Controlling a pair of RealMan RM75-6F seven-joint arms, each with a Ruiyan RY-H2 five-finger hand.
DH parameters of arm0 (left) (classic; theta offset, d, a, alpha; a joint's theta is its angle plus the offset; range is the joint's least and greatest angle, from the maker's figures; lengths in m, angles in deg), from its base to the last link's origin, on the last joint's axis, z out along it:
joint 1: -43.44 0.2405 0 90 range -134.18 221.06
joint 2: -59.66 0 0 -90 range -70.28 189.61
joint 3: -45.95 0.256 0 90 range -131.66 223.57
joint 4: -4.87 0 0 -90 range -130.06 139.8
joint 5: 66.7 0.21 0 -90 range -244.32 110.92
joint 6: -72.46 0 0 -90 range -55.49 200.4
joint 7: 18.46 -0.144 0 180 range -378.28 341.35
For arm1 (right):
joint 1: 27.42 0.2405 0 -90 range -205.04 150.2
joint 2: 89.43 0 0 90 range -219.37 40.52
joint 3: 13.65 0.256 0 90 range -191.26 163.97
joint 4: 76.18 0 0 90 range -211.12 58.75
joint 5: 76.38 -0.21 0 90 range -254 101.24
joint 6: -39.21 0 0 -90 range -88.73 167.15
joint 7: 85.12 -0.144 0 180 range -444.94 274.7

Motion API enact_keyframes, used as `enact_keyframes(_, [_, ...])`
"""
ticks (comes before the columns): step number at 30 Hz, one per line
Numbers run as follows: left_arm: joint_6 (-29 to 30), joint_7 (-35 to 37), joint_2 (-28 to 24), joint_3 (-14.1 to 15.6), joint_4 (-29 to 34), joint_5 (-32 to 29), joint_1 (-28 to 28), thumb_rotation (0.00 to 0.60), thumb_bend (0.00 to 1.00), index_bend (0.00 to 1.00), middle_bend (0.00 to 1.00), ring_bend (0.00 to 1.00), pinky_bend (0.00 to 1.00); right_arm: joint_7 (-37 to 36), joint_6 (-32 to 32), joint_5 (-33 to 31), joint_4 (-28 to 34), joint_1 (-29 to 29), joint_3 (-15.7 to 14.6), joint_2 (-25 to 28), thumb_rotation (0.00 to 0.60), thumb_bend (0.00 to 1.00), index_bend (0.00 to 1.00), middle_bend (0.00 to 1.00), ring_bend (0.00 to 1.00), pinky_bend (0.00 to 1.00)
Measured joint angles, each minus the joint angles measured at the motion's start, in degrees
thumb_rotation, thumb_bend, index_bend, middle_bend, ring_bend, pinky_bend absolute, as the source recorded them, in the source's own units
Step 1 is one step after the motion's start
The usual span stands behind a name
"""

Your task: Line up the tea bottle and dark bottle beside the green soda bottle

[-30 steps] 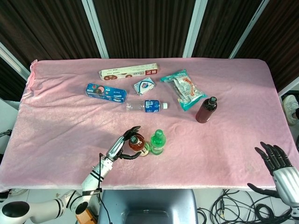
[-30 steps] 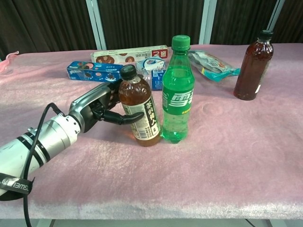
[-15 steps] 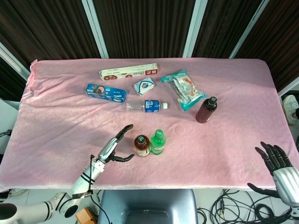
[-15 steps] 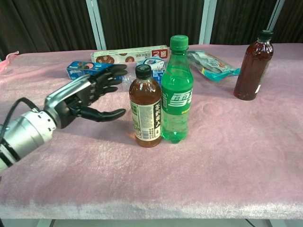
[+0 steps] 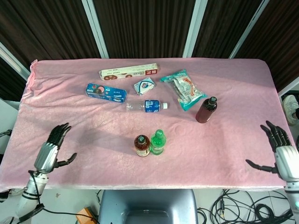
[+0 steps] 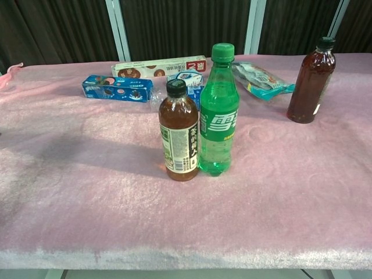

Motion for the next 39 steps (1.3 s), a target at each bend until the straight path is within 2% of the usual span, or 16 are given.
enact_keyframes(4, [2.6,-10.4,-2.2,-0.4,-0.2,-3.4,5.0,0.6,0.29,0.0,0.0,0.0,0.0,-4.5,-9.9,-5.6,-4.2,5.8,3.8,-2.3,0.6,0.19,0.0,0.0,0.0,0.0])
enact_keyframes(7, [3.6,-13.2,-2.7,-1.6,-0.9,-5.4,6.9,0.6,0.29,0.0,0.0,0.0,0.0,-8.0,-19.0,-8.6,-8.9,10.9,6.1,-4.5,0.6,0.19,0.0,0.0,0.0,0.0])
enact_keyframes(13, [1.6,-12.6,-2.9,-3.1,-1.7,-6.7,7.0,0.6,0.29,0.0,0.0,0.0,0.0,-13.0,-36.7,-14.0,-24.6,21.2,9.1,-11.8,0.6,0.19,0.0,0.0,0.0,0.0])
enact_keyframes(18, [1.2,-11.6,-3.1,-3.7,-1.7,-5.8,6.9,0.6,0.29,0.0,0.0,0.0,0.0,-19.1,-45.2,-14.6,-34.8,29.3,10.0,-18.7,0.6,0.19,0.0,0.0,0.0,0.0])
enact_keyframes(21, [1.0,-11.6,-3.2,-3.9,-1.6,-5.6,7.0,0.6,0.29,0.0,0.0,0.0,0.0,-21.3,-47.4,-14.2,-36.7,32.1,10.3,-21.0,0.6,0.19,0.0,0.01,0.0,0.0])
enact_keyframes(23, [0.5,-11.5,-3.3,-4.0,-1.5,-5.6,7.0,0.6,0.29,0.0,0.0,0.0,0.0,-21.8,-48.2,-14.2,-37.3,33.1,10.5,-21.9,0.6,0.2,0.07,0.08,0.01,0.0])
enact_keyframes(25, [-0.1,-11.5,-3.4,-4.0,-1.4,-5.5,6.9,0.6,0.29,0.0,0.0,0.0,0.0,-22.2,-49.2,-14.2,-37.8,33.7,10.5,-22.6,0.6,0.23,0.27,0.18,0.08,0.01])
enact_keyframes(28, [-0.9,-11.6,-3.6,-3.9,-1.1,-5.3,6.9,0.6,0.29,0.0,0.0,0.0,0.0,-23.2,-49.4,-14.2,-38.5,33.9,10.3,-23.4,0.6,0.25,0.4,0.26,0.15,0.04])
enact_keyframes(31, [-1.4,-11.6,-3.6,-4.0,-0.9,-5.3,6.8,0.6,0.29,0.0,0.0,0.0,0.0,-24.6,-49.5,-14.0,-38.6,33.8,10.0,-23.5,0.6,0.26,0.44,0.29,0.18,0.06])
enact_keyframes(39, [-2.2,-10.9,-3.7,-4.3,-0.8,-4.9,6.7,0.6,0.29,0.0,0.0,0.0,0.0,-29.9,-49.2,-10.5,-37.2,34.3,8.3,-23.0,0.6,0.26,0.46,0.3,0.21,0.08])
